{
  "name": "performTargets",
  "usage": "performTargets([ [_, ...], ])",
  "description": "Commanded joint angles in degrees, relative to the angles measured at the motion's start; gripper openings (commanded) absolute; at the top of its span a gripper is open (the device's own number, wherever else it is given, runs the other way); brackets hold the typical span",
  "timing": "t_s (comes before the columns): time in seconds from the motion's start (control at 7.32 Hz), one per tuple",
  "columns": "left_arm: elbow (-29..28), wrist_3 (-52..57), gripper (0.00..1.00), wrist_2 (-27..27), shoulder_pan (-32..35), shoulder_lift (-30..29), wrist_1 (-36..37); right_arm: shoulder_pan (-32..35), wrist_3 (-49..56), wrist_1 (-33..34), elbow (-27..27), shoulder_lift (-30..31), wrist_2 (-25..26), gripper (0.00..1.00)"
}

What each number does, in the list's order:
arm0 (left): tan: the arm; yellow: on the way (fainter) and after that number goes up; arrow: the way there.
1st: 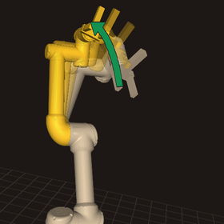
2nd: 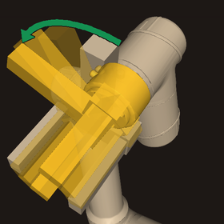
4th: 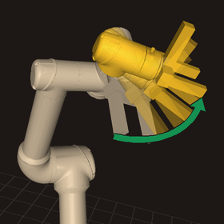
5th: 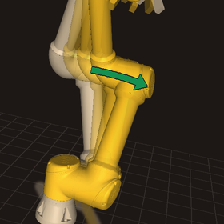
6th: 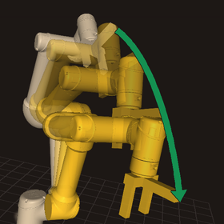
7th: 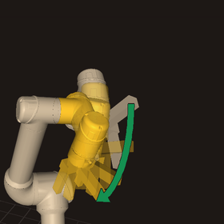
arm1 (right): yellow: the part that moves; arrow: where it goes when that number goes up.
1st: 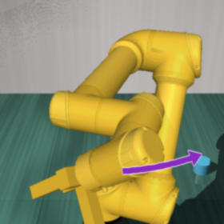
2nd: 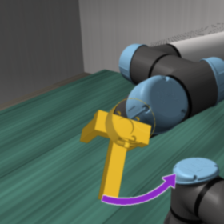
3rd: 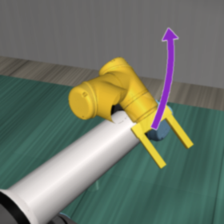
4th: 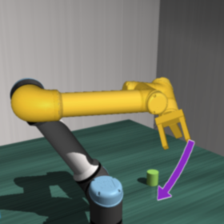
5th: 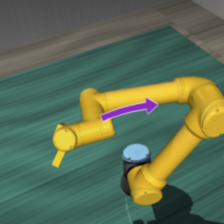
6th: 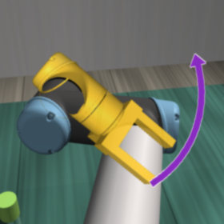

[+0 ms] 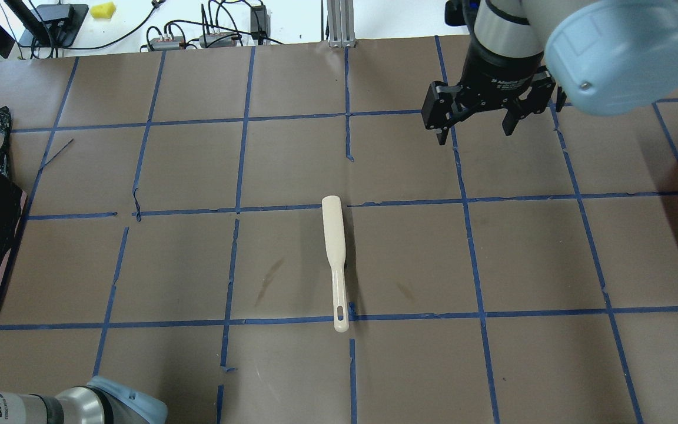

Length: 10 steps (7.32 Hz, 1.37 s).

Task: Sweep and dump trash in nearest bin
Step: 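Raise the right gripper away while the left gripper brings the empty dustpan back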

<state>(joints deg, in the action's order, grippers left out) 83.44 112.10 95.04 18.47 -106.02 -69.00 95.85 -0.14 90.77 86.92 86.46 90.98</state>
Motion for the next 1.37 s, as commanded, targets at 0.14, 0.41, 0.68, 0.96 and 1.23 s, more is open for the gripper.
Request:
performTargets([
  [0.14,-0.03,1.88,0.09,8.4,3.14,-0.33,3.69,-0.41,1.28,0.71,-0.35,0.2,-0.53,1.0],
  [0.41,-0.12,2.33,0.09,12.26,4.28,0.11,5.79,-1.1,1.98,1.69,-0.18,0.2,-0.1,1.0],
  [0.68,0.05,3.74,0.09,12.89,5.26,-0.23,7.03,-1.11,2.16,1.69,-0.17,0.29,0.43,1.0],
  [0.96,-0.12,4.18,0.09,15.6,5.61,0.72,7.3,-1.19,2.16,1.78,-0.17,0.29,0.43,1.0],
  [1.23,-0.3,4.44,0.1,16.41,7.09,1.87,7.91,-2.59,2.42,1.26,-0.17,0.29,-0.53,1.0],
])
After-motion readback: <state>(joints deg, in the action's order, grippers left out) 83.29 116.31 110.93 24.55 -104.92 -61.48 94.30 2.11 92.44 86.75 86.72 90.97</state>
